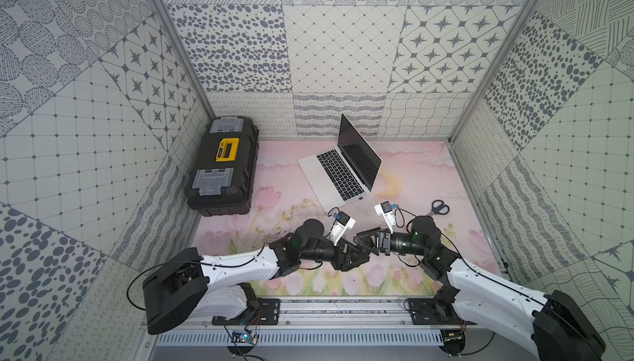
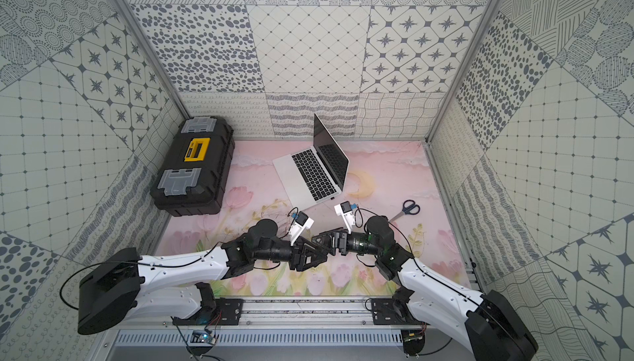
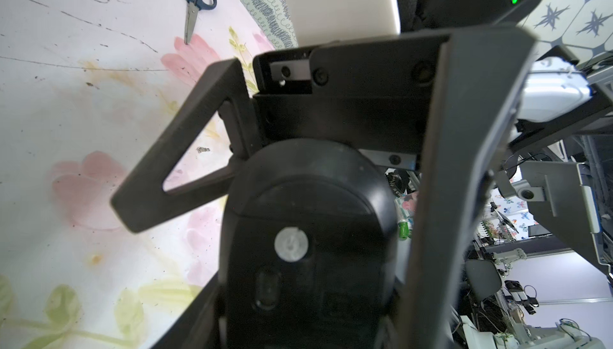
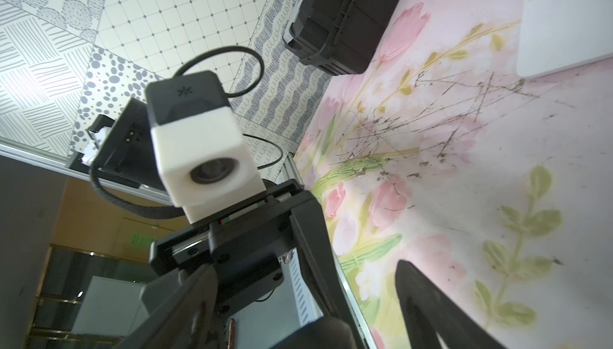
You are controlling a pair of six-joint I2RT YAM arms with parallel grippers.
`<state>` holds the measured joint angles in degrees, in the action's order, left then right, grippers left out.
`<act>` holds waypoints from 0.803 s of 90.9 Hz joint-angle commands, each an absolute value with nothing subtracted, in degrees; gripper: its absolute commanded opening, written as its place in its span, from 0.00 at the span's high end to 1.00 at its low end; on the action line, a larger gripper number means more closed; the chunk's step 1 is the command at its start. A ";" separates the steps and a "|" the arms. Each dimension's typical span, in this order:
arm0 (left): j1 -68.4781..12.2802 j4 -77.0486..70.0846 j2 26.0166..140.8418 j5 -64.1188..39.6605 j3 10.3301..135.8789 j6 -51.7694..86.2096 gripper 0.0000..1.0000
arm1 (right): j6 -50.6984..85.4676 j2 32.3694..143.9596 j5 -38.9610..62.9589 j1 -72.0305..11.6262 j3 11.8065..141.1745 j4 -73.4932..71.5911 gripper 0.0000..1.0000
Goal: Insert the wireless mouse receiver into the laptop
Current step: Place the mouse at the center of the board.
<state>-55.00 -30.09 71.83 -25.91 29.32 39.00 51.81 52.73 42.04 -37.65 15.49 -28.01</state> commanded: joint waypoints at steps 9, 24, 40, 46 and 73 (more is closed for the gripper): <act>-54.76 -37.67 71.61 -27.07 29.81 43.10 0.99 | 54.75 50.74 44.05 -38.38 13.82 -35.34 0.35; -54.75 -39.01 71.89 -26.42 29.16 44.61 0.99 | 54.60 50.18 44.01 -38.45 13.60 -35.35 0.59; -54.47 -36.99 71.24 -24.22 27.55 44.99 0.37 | 50.36 47.01 39.24 -38.42 13.85 -26.30 0.69; -53.87 -35.02 70.22 -23.73 26.23 44.42 0.03 | 48.22 45.81 36.53 -37.93 14.45 -20.08 0.69; -47.96 -5.33 55.79 -14.12 25.04 31.22 0.01 | 32.54 51.51 15.31 -37.56 24.24 15.84 0.71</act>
